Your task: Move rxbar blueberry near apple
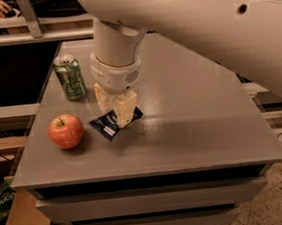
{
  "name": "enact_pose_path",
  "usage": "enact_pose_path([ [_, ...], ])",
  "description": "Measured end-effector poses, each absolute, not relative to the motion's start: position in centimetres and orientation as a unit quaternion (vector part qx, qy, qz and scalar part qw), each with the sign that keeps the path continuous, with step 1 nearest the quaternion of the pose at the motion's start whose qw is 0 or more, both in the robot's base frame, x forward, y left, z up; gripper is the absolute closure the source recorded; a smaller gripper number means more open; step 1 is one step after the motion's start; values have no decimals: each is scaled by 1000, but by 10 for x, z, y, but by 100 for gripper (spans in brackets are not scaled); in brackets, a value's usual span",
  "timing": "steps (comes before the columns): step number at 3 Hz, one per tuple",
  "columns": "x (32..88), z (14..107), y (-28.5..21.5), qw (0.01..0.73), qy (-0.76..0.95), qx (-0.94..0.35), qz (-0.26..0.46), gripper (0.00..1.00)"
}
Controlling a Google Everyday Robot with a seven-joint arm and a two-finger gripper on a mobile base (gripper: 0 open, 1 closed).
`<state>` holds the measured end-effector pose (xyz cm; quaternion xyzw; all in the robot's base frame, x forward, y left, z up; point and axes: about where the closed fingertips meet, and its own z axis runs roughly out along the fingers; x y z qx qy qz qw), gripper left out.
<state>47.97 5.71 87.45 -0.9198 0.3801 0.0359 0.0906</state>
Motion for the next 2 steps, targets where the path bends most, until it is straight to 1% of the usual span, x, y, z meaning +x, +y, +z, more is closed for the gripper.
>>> enact_pose_path([
  [1,473,873,61,92,375,-921,40,100],
  [2,467,875,65,95,370,-923,45,84],
])
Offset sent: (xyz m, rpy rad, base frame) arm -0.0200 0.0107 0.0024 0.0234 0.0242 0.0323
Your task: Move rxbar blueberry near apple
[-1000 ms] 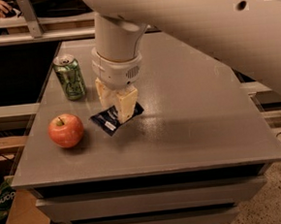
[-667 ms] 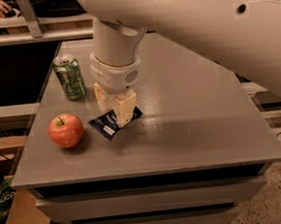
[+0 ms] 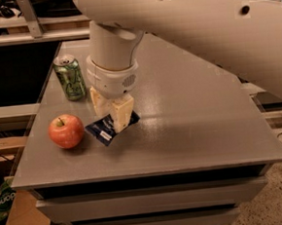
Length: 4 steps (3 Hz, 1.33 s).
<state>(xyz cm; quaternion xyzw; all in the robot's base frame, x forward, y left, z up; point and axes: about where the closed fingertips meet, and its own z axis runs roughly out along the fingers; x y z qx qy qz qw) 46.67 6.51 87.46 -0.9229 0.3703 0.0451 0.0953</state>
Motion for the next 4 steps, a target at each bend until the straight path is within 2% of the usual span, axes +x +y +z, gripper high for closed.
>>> enact_pose_path([
  [1,463,874,68,97,367,-924,51,53],
  [3,461,874,73,97,363,-925,58,7],
  [4,460,875,74,97,362,-925,60,0],
])
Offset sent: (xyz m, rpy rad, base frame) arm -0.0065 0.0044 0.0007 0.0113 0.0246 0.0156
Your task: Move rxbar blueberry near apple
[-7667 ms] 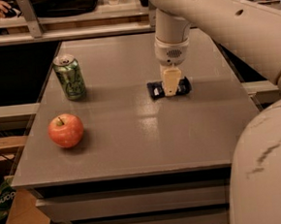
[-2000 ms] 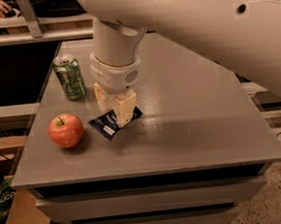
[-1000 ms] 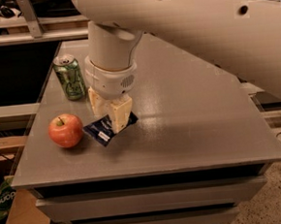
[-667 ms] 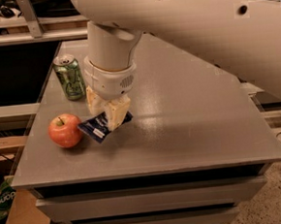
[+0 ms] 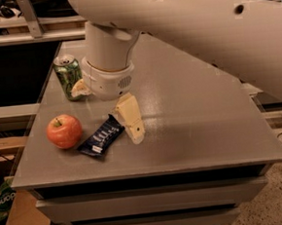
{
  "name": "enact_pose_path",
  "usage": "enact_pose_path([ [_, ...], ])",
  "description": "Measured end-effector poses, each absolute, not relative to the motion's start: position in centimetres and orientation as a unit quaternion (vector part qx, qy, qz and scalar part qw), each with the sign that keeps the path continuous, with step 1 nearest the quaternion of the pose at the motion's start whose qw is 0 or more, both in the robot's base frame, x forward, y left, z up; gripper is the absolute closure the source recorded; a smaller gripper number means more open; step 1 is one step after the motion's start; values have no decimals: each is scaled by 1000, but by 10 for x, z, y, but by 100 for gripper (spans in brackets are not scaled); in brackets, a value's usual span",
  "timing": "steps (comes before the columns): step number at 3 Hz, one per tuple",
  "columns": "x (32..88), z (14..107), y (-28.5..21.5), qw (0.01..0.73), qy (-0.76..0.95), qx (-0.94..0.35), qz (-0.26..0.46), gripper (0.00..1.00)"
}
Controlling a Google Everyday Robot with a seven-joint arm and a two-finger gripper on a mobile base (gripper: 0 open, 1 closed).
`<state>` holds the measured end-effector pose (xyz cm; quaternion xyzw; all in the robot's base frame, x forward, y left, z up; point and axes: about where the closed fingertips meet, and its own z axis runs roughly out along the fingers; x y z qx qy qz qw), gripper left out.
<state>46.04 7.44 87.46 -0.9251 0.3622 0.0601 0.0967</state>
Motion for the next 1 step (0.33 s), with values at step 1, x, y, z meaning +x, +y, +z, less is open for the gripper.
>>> enact_pose_path([
  [1,461,876,74,98,363,-925,62,0],
])
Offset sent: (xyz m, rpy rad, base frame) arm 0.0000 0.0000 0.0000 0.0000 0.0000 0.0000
